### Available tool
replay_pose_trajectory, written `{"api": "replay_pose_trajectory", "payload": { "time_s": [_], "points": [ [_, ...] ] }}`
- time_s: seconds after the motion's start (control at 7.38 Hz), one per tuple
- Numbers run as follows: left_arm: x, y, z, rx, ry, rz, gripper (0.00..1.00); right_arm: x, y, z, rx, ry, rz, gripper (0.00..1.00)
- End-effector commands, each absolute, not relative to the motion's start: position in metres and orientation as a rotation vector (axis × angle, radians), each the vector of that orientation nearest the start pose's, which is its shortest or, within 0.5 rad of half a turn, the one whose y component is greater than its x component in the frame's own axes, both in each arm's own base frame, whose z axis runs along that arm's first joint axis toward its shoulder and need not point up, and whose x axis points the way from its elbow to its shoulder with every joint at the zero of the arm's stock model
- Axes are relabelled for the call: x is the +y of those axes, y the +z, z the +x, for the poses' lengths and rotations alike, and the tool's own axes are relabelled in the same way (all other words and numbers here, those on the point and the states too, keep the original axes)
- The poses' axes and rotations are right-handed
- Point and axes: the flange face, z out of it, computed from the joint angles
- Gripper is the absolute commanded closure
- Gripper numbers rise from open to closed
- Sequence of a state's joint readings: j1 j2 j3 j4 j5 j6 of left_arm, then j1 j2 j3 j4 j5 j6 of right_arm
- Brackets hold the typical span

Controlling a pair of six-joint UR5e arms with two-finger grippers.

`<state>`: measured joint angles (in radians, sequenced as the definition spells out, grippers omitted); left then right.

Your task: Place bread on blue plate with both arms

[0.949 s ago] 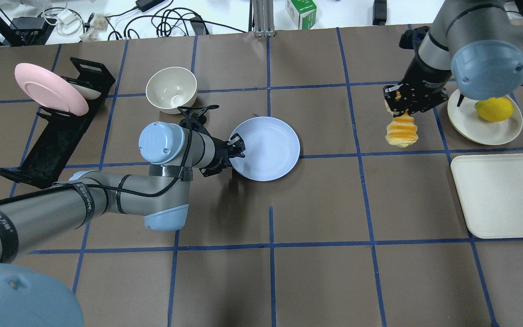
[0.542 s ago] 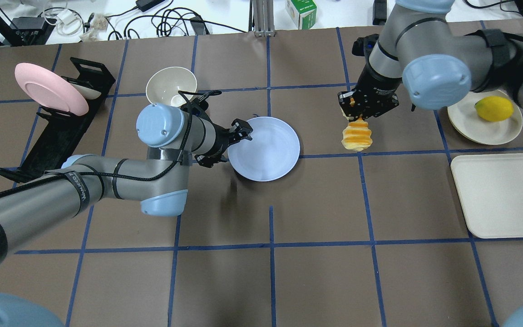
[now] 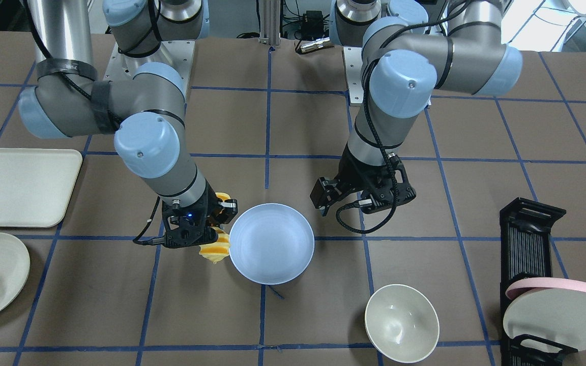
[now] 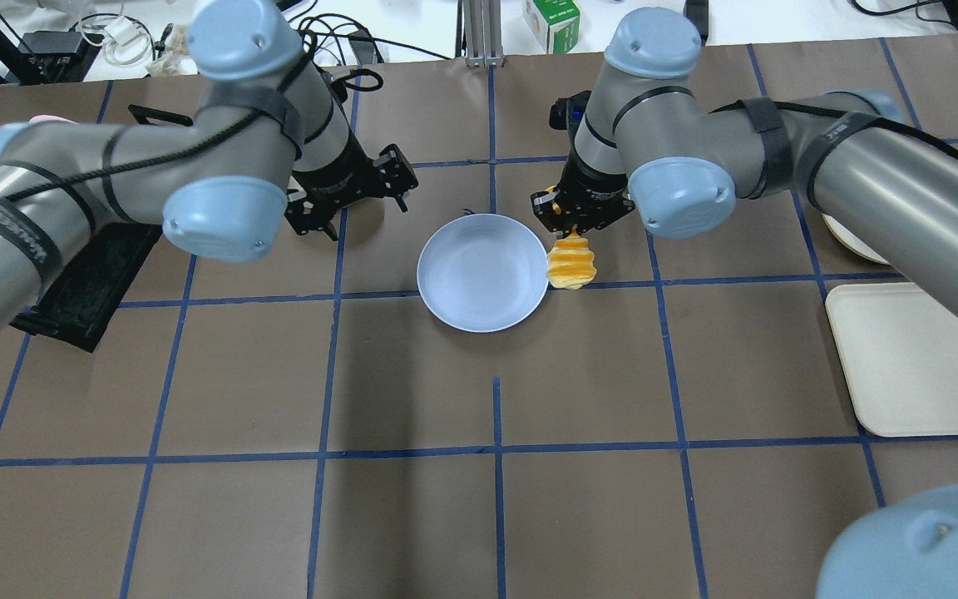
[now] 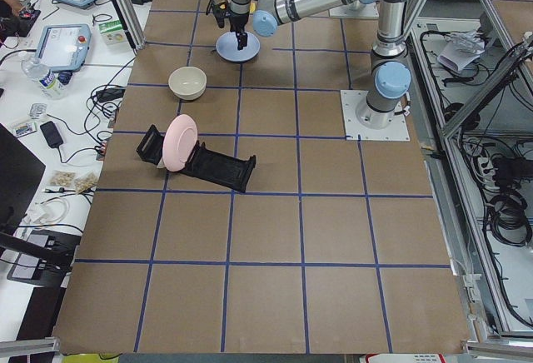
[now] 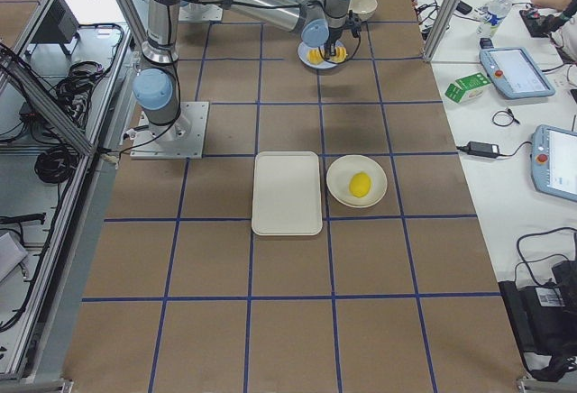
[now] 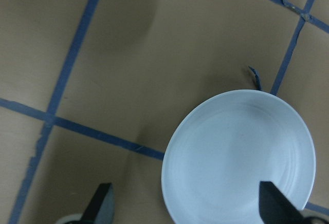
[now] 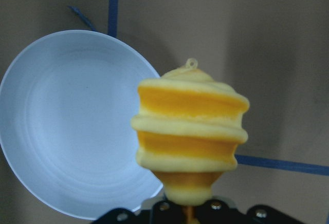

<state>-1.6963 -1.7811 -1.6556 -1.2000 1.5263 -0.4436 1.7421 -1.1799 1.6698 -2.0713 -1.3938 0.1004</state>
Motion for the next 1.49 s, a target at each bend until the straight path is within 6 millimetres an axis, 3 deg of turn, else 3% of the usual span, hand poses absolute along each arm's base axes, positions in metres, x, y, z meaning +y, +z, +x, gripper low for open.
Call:
{"api": "replay_pose_trajectory", "payload": {
  "time_s": [0.0,0.14,0.27,0.41,0.54,0.68,0.95,1.08,1.22,1.36],
  "points": [
    [-0.524,0.453,-0.201,3.121,-0.003,-0.364,0.0,-0.571,0.251,0.288,2.926,0.042,0.021,1.0],
    [-0.509,0.471,-0.199,3.111,0.035,-0.345,0.0,-0.571,0.237,0.304,2.922,0.032,0.072,1.0],
    [-0.501,0.482,-0.19,3.073,0.018,-0.22,0.0,-0.569,0.225,0.315,2.921,0.053,0.1,1.0],
    [-0.498,0.476,-0.19,3.068,0.026,-0.176,0.0,-0.573,0.22,0.322,2.91,0.056,0.104,1.0],
    [-0.503,0.482,-0.188,3.078,-0.006,-0.172,0.0,-0.578,0.221,0.324,2.907,0.041,0.102,0.62],
    [-0.502,0.476,-0.192,3.114,0.018,-0.141,0.0,-0.58,0.208,0.324,2.913,0.071,0.112,0.01],
    [-0.502,0.476,-0.19,3.126,0.024,-0.11,0.0,-0.584,0.212,0.325,2.908,0.062,0.131,0.0],
    [-0.503,0.478,-0.19,3.126,0.014,-0.098,0.0,-0.599,0.237,0.328,2.906,0.0,0.124,0.0],
    [-0.503,0.479,-0.189,3.121,0.013,-0.089,0.0,-0.616,0.263,0.318,2.938,0.039,0.133,0.0],
    [-0.501,0.48,-0.19,3.117,0.019,-0.083,0.0,-0.63,0.298,0.282,3.054,0.042,0.104,0.0]
  ]
}}
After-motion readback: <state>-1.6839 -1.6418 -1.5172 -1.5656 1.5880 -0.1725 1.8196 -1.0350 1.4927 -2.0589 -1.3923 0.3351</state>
